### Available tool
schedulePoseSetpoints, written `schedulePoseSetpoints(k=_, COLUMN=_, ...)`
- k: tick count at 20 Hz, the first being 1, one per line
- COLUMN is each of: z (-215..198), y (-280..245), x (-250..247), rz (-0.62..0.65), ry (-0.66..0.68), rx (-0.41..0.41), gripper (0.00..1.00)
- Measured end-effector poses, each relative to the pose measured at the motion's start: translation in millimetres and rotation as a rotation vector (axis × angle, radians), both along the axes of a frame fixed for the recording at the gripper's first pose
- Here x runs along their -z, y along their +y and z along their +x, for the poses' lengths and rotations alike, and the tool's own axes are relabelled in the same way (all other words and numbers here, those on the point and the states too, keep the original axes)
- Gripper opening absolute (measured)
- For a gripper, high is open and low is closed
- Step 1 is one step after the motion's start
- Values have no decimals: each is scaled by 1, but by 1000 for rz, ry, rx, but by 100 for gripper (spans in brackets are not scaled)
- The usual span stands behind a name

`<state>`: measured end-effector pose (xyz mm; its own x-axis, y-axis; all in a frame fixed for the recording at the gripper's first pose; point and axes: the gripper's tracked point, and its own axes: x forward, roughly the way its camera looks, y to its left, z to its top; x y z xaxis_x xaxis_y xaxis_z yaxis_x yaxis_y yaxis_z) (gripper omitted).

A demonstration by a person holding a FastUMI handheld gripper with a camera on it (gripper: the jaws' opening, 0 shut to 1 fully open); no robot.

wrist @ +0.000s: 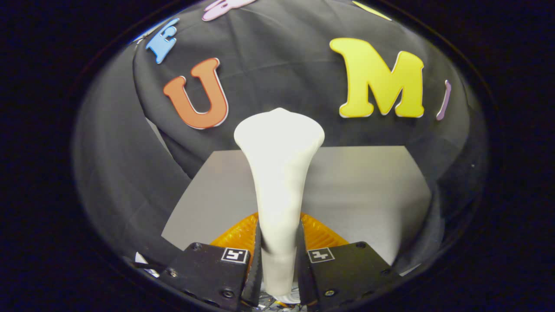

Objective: Iron the clothes twice with a garment steamer, once on the left side and once on the right side.

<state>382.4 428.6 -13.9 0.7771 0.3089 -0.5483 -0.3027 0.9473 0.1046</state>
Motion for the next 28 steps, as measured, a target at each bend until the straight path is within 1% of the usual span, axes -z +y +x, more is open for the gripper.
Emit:
schedulePoseSetpoints(k=3, z=-38, y=-21, x=-18, rz=51, ry=-90, rx=-15, gripper=37)
schedulePoseSetpoints(k=7, z=-101, y=-58, x=-45, rz=120, ry=-188, rx=-50, gripper=36)
schedulePoseSetpoints(k=12, z=-179, y=-125, x=-87, rz=178, ry=-329, rx=-35, gripper=36)
schedulePoseSetpoints(k=13, z=-192, y=-136, x=-95, rz=194, ry=-346, rx=-47, gripper=36)
schedulePoseSetpoints(k=15, z=-214, y=-165, x=-108, rz=200, ry=-380, rx=-24, gripper=36)
schedulePoseSetpoints(k=18, z=-236, y=-214, x=-131, rz=202, ry=-431, rx=37, gripper=36)
schedulePoseSetpoints(k=21, z=-246, y=-264, x=-164, rz=181, ry=-514, rx=116, gripper=36)
schedulePoseSetpoints(k=26, z=-239, y=-318, x=-209, rz=152, ry=-612, rx=220, gripper=36)
schedulePoseSetpoints(k=28, z=-226, y=-333, x=-219, rz=136, ry=-634, rx=258, gripper=36)
